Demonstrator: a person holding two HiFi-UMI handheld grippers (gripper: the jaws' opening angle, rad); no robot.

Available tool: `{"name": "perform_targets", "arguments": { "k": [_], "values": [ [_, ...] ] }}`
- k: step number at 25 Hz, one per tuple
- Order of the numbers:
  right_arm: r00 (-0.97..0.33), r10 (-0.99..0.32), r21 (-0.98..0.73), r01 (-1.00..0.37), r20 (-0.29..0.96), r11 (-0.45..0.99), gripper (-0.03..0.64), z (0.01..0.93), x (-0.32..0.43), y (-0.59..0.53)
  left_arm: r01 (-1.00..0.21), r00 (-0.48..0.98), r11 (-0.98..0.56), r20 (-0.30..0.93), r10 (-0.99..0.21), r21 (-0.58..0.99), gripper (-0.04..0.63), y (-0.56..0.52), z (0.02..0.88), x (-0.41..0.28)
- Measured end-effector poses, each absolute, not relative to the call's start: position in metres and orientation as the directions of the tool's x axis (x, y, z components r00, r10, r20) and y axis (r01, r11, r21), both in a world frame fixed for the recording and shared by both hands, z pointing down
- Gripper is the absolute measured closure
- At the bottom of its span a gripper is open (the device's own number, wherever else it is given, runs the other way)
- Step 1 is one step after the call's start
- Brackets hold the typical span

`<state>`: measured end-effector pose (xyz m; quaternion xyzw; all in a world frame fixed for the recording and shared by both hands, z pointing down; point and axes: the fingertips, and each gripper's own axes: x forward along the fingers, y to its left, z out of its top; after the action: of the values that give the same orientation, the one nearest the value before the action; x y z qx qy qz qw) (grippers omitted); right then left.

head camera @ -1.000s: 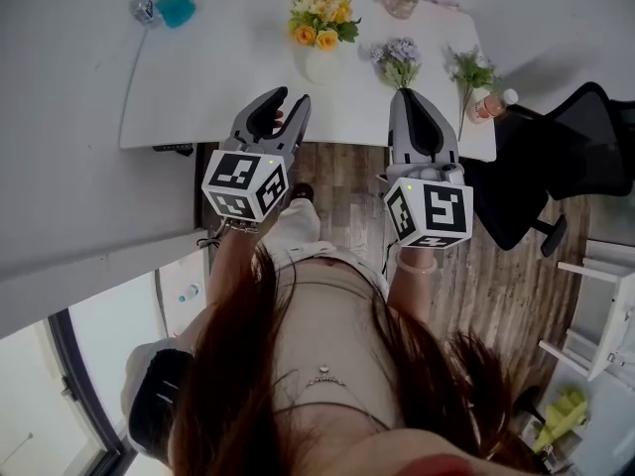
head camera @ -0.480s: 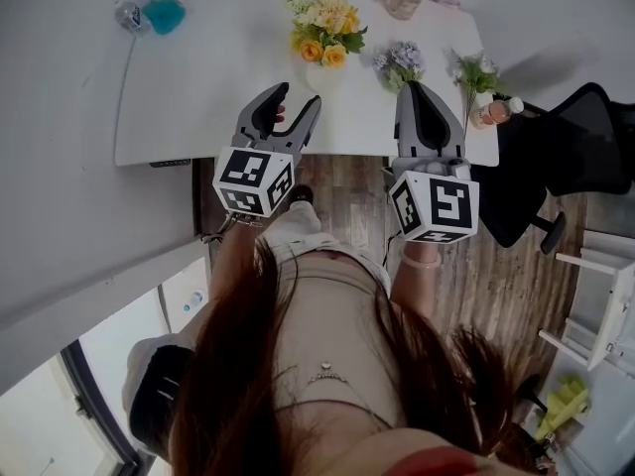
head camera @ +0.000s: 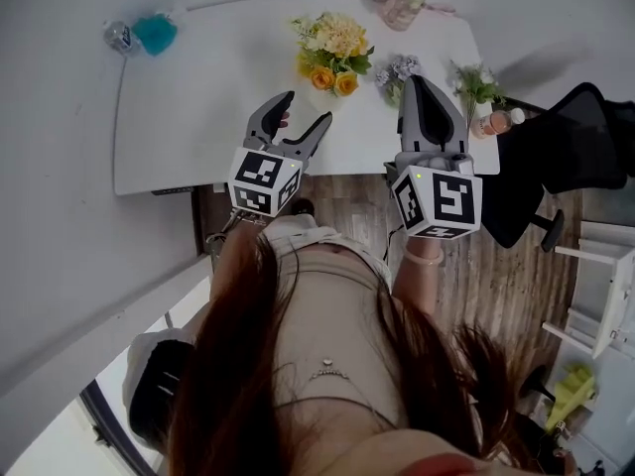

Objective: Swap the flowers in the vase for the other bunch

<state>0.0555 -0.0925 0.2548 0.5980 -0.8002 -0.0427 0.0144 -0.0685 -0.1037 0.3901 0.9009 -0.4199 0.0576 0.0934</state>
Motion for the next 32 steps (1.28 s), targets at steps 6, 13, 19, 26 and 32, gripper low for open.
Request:
{"name": "perform_targets", "arguments": {
  "k": [6,13,19,26,32],
  "values": [
    [-0.261,-0.965,0.097,-0.961,-0.019,0.258,0.589,0.258,0.048,-0.106,-0.745,0.667,-0.653,0.183,-0.723,0.134,0.278,-0.118,0.399,-0.069],
    [-0.229,-0.973,0.107,-0.968,-0.005,0.227,0.589,0.26,0.057,-0.11,-0.738,0.674,-0.664,0.198,-0.712,0.125,0.228,-0.13,0.417,-0.067],
    [-0.244,-0.97,0.111,-0.964,-0.008,0.241,0.589,0.259,0.065,-0.125,-0.744,0.668,-0.653,0.19,-0.72,0.143,0.202,-0.139,0.426,-0.063],
    [-0.293,-0.956,0.125,-0.949,-0.015,0.289,0.589,0.253,0.064,-0.152,-0.764,0.646,-0.63,0.171,-0.744,0.14,0.192,-0.153,0.429,-0.055],
    [-0.312,-0.95,0.152,-0.939,-0.007,0.308,0.589,0.255,0.064,-0.167,-0.771,0.637,-0.624,0.161,-0.754,0.13,0.19,-0.168,0.43,-0.049]
  ]
}}
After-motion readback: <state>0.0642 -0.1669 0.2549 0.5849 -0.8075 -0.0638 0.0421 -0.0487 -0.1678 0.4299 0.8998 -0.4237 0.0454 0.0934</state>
